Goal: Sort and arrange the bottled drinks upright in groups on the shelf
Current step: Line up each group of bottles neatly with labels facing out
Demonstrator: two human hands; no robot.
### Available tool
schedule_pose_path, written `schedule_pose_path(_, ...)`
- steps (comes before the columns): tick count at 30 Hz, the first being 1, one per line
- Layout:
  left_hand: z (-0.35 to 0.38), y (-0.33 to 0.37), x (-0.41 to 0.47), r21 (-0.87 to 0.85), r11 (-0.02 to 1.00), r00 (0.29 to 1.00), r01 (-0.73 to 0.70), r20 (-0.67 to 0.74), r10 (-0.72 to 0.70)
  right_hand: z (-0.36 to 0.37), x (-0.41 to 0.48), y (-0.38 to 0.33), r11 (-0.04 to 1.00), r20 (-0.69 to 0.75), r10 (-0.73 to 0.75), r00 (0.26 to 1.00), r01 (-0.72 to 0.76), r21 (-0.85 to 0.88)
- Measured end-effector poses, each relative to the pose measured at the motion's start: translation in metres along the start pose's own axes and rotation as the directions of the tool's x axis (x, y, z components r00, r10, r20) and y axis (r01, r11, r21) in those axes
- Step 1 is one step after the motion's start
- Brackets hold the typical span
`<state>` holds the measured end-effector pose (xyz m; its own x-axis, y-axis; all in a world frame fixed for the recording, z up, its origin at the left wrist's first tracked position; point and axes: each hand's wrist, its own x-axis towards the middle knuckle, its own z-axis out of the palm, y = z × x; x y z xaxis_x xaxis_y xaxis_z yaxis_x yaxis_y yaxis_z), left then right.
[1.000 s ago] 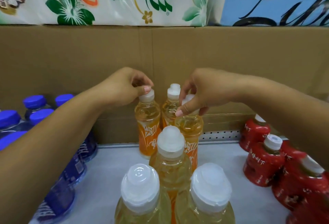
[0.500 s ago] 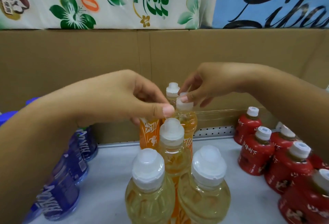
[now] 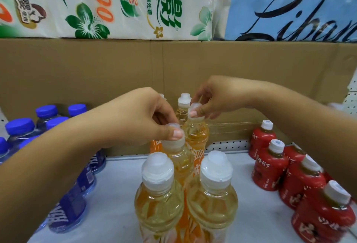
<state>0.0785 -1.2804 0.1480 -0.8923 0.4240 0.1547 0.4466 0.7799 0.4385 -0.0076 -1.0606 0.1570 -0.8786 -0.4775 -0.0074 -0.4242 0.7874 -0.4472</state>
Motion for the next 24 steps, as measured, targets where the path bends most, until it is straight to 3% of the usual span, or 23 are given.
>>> schedule_pose_path(14, -0.001, -0.049, 0.032, -0.106, 0.981, 0.962, 0.165, -0.204, -0.183, 0.008, 0.010, 0.001, 0.994, -0.113, -0.009, 0.994, -0.004, -0.112)
schedule_pose_path(24, 0.034, -0.046, 0.039, -0.286, 0.941, 0.834, 0.181, -0.462, -0.301, 0.017, 0.008, 0.000, 0.993, -0.192, -0.031, 0.981, 0.009, -0.115)
